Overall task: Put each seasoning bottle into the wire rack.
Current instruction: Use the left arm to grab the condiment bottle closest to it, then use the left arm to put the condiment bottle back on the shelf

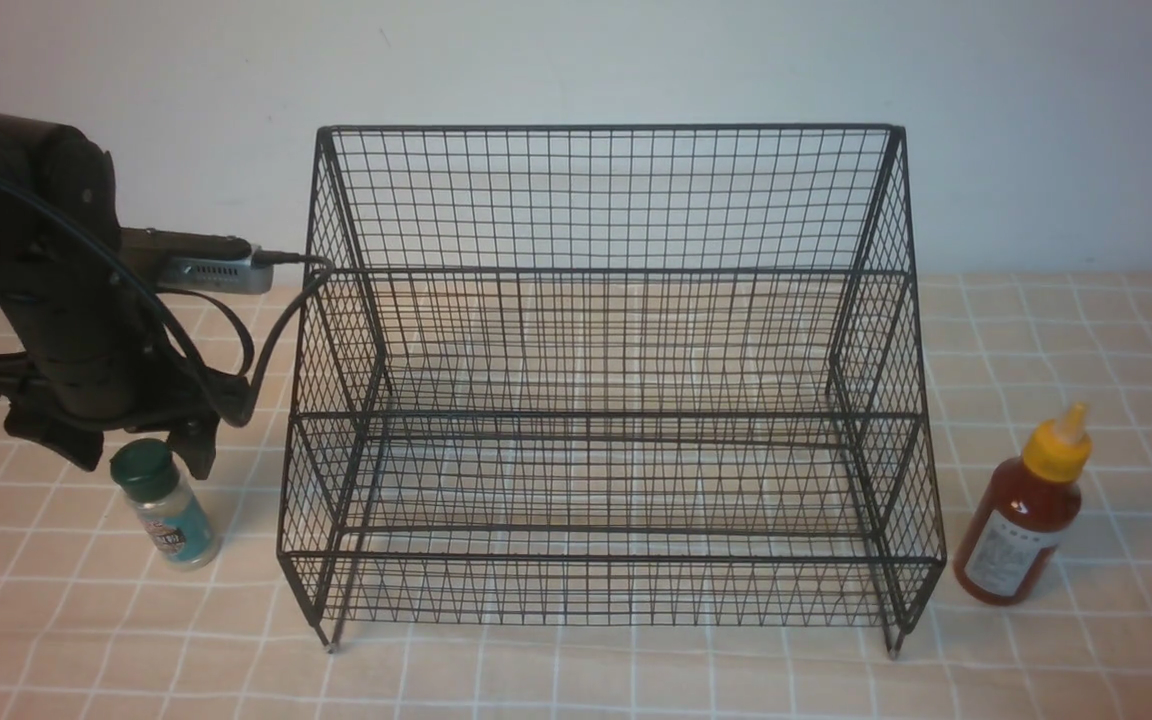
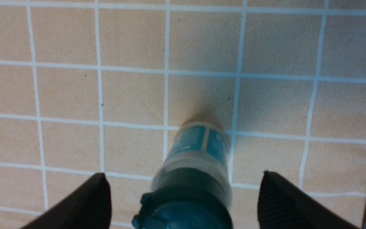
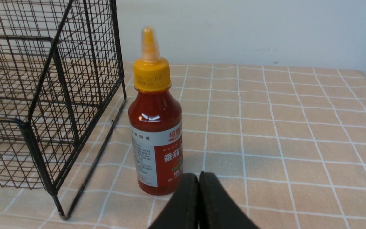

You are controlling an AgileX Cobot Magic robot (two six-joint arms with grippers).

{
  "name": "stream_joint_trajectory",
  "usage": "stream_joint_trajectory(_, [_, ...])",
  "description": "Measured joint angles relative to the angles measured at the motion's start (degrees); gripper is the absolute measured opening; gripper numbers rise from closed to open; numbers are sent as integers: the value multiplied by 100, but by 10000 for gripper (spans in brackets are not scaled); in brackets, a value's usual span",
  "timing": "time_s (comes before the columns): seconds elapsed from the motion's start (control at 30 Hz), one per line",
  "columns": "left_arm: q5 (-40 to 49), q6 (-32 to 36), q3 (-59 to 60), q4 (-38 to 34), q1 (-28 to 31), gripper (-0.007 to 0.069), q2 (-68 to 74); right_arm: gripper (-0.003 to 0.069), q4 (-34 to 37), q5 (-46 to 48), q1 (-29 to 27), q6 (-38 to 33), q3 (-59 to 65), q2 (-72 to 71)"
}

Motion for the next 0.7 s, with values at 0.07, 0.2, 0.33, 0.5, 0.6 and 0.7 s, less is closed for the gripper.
stream_joint_trajectory(0.07, [-36, 0, -12, 5, 0, 472, 27, -14, 0, 0, 0, 0, 0, 0])
stream_joint_trajectory(0.2, [-24, 0, -18, 7, 0, 323, 27, -14, 0, 0, 0, 0, 0, 0])
stream_joint_trajectory(0.33, [203, -81, -30, 113, 0, 329, 1, -14, 0, 0, 0, 0, 0, 0])
stream_joint_trajectory(0.5, [469, -308, -10, 458, 5, 329, -463, -14, 0, 0, 0, 0, 0, 0])
stream_joint_trajectory(0.6, [579, -322, -10, 493, 7, 329, -1051, -14, 0, 0, 0, 0, 0, 0])
stream_joint_trajectory(0.7, [774, -367, -10, 235, 7, 329, -1703, -14, 0, 0, 0, 0, 0, 0])
